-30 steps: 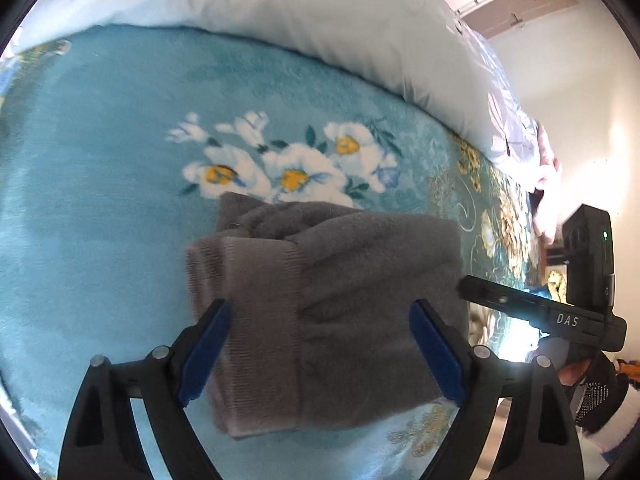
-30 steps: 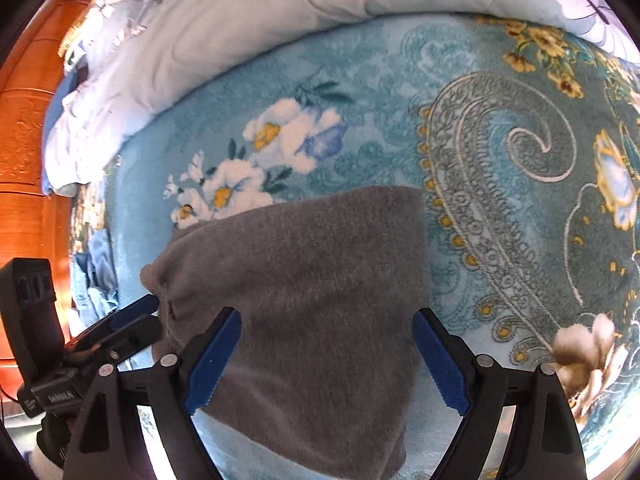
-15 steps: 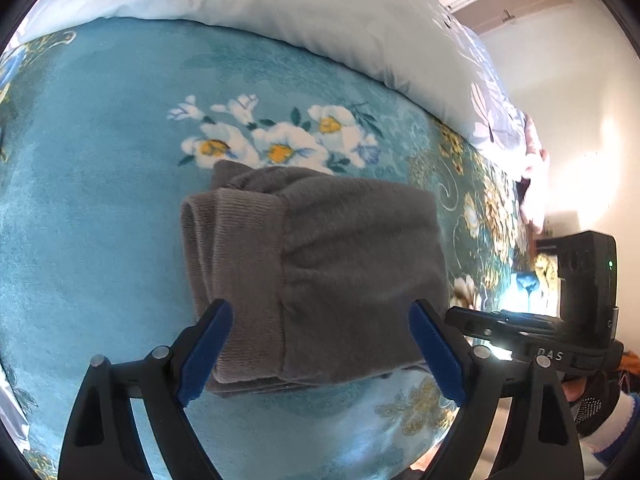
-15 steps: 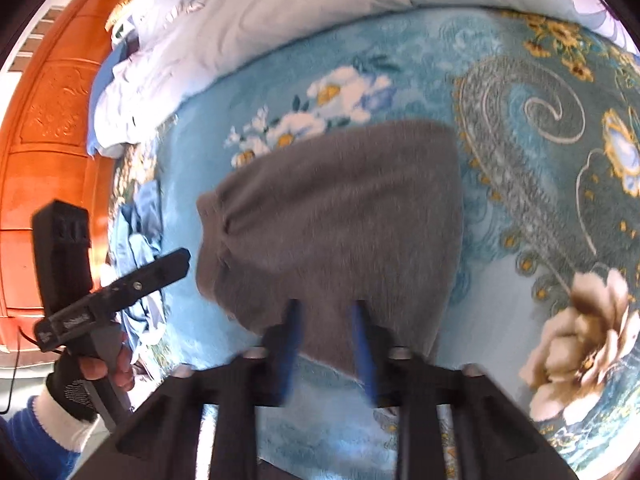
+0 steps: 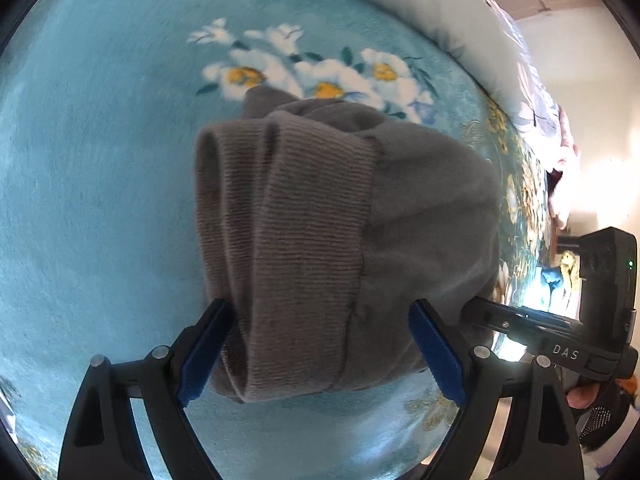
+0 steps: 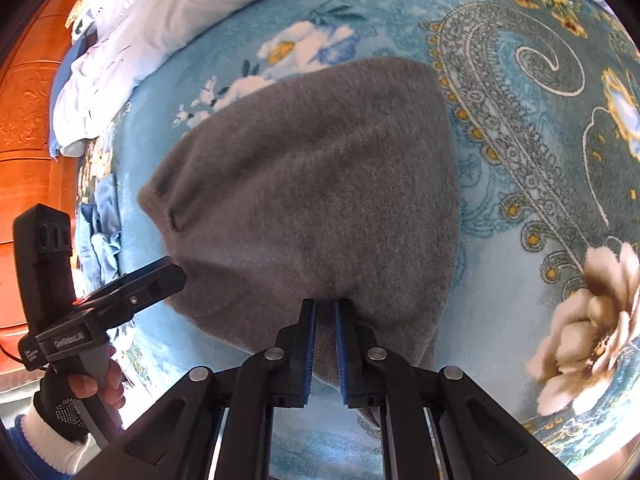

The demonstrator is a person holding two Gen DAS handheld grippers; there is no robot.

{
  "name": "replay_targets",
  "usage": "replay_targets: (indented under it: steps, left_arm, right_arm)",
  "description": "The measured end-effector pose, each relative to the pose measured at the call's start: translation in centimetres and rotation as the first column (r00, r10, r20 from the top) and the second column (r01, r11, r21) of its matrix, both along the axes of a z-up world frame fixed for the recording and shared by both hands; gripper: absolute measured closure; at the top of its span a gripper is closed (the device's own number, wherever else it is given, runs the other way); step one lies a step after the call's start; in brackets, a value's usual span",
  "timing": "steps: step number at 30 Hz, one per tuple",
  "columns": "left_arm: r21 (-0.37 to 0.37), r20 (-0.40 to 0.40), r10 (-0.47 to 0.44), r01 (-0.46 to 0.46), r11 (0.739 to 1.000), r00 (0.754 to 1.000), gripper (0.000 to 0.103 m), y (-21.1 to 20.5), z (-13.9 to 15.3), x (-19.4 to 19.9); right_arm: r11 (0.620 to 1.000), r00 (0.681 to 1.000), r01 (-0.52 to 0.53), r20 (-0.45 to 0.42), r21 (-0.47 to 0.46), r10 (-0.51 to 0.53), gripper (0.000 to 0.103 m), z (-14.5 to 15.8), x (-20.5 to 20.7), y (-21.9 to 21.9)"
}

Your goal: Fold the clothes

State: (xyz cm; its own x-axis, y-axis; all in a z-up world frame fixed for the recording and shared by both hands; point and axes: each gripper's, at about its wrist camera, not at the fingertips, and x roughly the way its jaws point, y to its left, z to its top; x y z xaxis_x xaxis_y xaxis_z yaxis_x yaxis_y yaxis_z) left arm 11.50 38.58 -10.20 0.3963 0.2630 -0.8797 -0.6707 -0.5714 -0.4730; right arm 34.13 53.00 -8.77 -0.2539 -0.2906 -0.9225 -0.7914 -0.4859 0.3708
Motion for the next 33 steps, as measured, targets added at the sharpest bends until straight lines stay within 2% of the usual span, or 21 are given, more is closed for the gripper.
replay_targets:
  steps: [3, 5, 8, 9, 10, 11, 12, 13, 15, 16, 19, 21, 22, 28, 33]
  left_arm:
    - [0.032, -0.003, -0.023, 0.023, 0.999, 1.000, 0.013, -0.2, 1.1, -0.1]
    - [0.052, -0.005, -0.038, 0.038, 0.998, 0.999, 0.013, -0.3, 1.8, -0.1]
    - [0.078, -0.001, -0.033, 0.033, 0.996, 0.999, 0.013, -0.7, 2.4, -0.9]
    - [0.077, 0.000, -0.028, 0.028, 0.997, 1.000, 0.013, -0.8, 2.3, -1.2]
    - [0.076, 0.000, -0.023, 0.022, 0.997, 1.000, 0.013, -0.9, 2.2, -1.5]
    - [0.076, 0.001, -0.017, 0.017, 0.997, 1.000, 0.013, -0.9, 2.2, -1.9]
    - [0.075, 0.001, -0.013, 0.013, 0.997, 1.000, 0.013, -1.0, 2.1, -2.2]
    - [0.080, -0.002, -0.013, 0.013, 0.997, 1.000, 0.012, -0.9, 2.0, -2.3]
    - [0.090, -0.007, -0.012, 0.012, 0.996, 1.000, 0.012, -0.7, 1.9, -2.6]
    - [0.094, -0.009, -0.012, 0.012, 0.995, 1.000, 0.012, -0.6, 1.8, -2.8]
    - [0.109, -0.017, -0.011, 0.012, 0.994, 1.000, 0.012, -0.3, 1.6, -3.2]
    - [0.116, -0.021, -0.010, 0.012, 0.993, 1.000, 0.010, -0.1, 1.4, -3.5]
    - [0.104, -0.014, -0.012, 0.013, 0.994, 1.000, 0.000, 0.0, 1.2, -3.5]
    - [0.095, -0.012, -0.061, 0.062, 0.994, 0.998, 0.000, 0.8, 0.6, -3.2]
    - [0.122, 0.040, -0.095, 0.090, 0.988, 0.995, 0.000, 1.4, -0.3, -2.9]
  right_arm:
    - [1.000, 1.000, -0.012, -0.013, -0.004, 0.012, 0.093, 0.4, 0.1, 0.1]
    - [0.999, 0.999, -0.033, -0.035, 0.001, 0.033, 0.088, 1.3, 0.3, 0.1]
    - [0.998, 0.996, -0.063, -0.067, 0.021, 0.064, 0.087, 2.7, 0.7, 0.4]
    - [0.997, 0.995, -0.067, -0.070, 0.029, 0.069, 0.083, 3.1, 0.9, 0.6]
    - [0.997, 0.995, -0.065, -0.072, 0.034, 0.067, 0.067, 3.3, 1.2, 0.9]
    - [0.997, 0.995, -0.062, -0.073, 0.037, 0.064, 0.056, 3.4, 1.5, 1.2]
    - [0.998, 0.995, -0.057, -0.074, 0.039, 0.059, 0.039, 3.4, 1.9, 1.6]
    - [0.998, 0.996, -0.051, -0.076, 0.040, 0.054, 0.034, 3.3, 2.2, 2.0]
    - [0.998, 0.996, -0.042, -0.074, 0.040, 0.045, 0.030, 3.4, 2.5, 2.5]
    - [0.999, 0.997, -0.036, -0.071, 0.039, 0.039, 0.021, 3.3, 2.6, 2.7]
    - [0.999, 0.996, 0.008, -0.087, 0.032, -0.005, 0.003, 2.7, 3.0, 3.7]
    - [0.999, 0.994, 0.044, -0.103, 0.014, -0.042, 0.000, 2.1, 3.2, 4.2]
    - [0.998, 0.993, 0.059, -0.105, 0.010, -0.057, 0.000, 1.8, 3.2, 4.4]
    - [0.998, 0.991, 0.064, -0.118, -0.006, -0.064, 0.000, 0.5, 2.7, 5.1]
    - [0.999, 0.987, 0.050, -0.154, -0.015, -0.052, 0.000, -0.5, 2.2, 5.5]
